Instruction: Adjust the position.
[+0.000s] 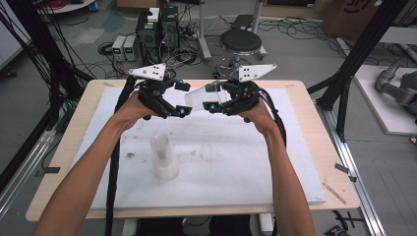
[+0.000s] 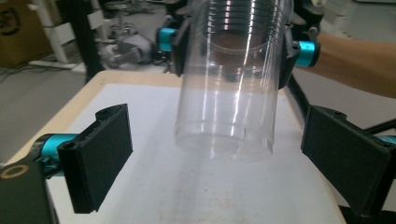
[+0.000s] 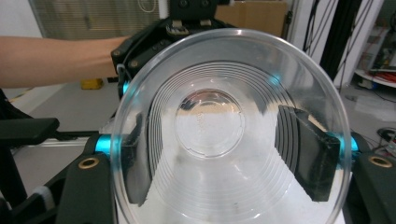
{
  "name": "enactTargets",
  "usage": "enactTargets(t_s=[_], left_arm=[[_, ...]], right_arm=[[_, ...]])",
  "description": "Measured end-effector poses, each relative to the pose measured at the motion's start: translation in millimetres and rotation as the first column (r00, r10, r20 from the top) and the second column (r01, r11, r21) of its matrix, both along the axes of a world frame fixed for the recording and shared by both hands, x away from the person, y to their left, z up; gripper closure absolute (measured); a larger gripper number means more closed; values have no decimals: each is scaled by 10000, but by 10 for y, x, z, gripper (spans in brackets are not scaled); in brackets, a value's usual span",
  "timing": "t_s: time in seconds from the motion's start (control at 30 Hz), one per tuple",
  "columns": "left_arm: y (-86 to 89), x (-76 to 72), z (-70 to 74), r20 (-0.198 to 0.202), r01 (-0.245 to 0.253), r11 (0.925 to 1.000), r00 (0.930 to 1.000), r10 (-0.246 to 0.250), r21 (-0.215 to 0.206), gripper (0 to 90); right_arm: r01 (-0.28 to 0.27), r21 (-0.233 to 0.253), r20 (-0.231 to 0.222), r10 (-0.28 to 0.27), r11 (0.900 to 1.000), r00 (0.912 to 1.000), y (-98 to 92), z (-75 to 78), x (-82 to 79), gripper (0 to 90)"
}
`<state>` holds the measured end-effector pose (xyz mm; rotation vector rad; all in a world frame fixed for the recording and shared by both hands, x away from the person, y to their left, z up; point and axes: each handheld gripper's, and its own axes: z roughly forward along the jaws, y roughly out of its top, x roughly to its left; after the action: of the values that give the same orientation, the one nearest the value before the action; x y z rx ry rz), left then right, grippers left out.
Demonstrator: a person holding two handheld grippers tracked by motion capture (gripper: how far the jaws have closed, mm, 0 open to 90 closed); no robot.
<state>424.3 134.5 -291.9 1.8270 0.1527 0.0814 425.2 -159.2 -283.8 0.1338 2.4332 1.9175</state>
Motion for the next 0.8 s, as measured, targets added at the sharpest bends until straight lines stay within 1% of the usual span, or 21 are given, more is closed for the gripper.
enactTargets(t_s=[0.03, 0.07, 0.13, 0.17, 0.2, 0.27, 0.3, 0.4, 0.5, 0.53, 0.57, 0.63, 0.67, 0.7, 0.73, 0.77, 0.8], left_arm=[[44, -13, 18, 77, -320, 9995, 9995, 319, 12, 88], [96, -25, 33, 167, -578, 9983, 9982, 579, -78, 88], [193, -54, 58, 202, -1062, 9940, 9941, 1067, -247, 88], [281, -74, 74, 197, -1409, 9893, 9897, 1418, -380, 88], [324, -84, 78, 199, -1615, 9859, 9865, 1625, -429, 89], [429, -111, 79, 194, -2173, 9752, 9757, 2183, -409, 89], [476, -128, 75, 226, -2417, 9699, 9699, 2425, -304, 89], [613, -196, 36, 318, -2953, 9552, 9547, 2958, -200, 92], [716, -245, -26, 232, -3337, 9423, 9422, 3343, -273, 93], [751, -259, -48, 225, -3566, 9340, 9338, 3571, -227, 94], [789, -278, -76, 173, -3850, 9225, 9225, 3855, -277, 95], [848, -313, -108, 42, -4238, 9049, 9055, 4242, -396, 95], [892, -342, -126, 2, -4506, 8911, 8924, 4513, -529, 95], [917, -361, -134, -33, -4654, 8834, 8848, 4659, -544, 95], [951, -401, -147, 73, -4952, 8672, 8682, 4962, -522, 95], [974, -439, -164, 228, -5183, 8539, 8540, 5197, -475, 95], [989, -469, -181, 283, -5350, 8436, 8435, 5365, -457, 95]], right_arm=[[58, -21, 24, -58, 10000, 10000, -6, 2, -2, 328], [130, -92, 55, -129, 9999, 9999, -20, 5, -2, 327], [384, -175, 86, -383, 9991, 9992, -55, 10, 6, 327], [500, -186, 105, -498, 9986, 9987, -65, 12, 9, 326], [695, -311, 68, -694, 9971, 9976, -88, 14, 9, 326], [888, -477, 100, -885, 9949, 9960, -108, 13, 11, 327], [979, -616, 99, -975, 9933, 9952, -118, 12, 12, 327], [1395, -906, 89, -1393, 9861, 9902, -145, 5, 20, 327], [1707, -1088, 51, -1712, 9793, 9852, -168, 1, 28, 327], [1799, -1171, 16, -1810, 9767, 9835, -175, 1, 27, 327], [1900, -1267, 56, -1909, 9736, 9816, -181, -2, 30, 328], [2159, -1470, 50, -2175, 9653, 9760, -193, -7, 35, 328], [2253, -1564, 30, -2277, 9617, 9737, -197, -8, 33, 328], [2389, -1715, 83, -2411, 9558, 9705, -205, -13, 37, 328], [2487, -1823, 115, -2509, 9513, 9679, -207, -16, 40, 329], [2627, -2008, 21, -2678, 9437, 9635, -216, -20, 44, 329], [2769, -2171, 24, -2831, 9361, 9591, -224, -23, 51, 329]])
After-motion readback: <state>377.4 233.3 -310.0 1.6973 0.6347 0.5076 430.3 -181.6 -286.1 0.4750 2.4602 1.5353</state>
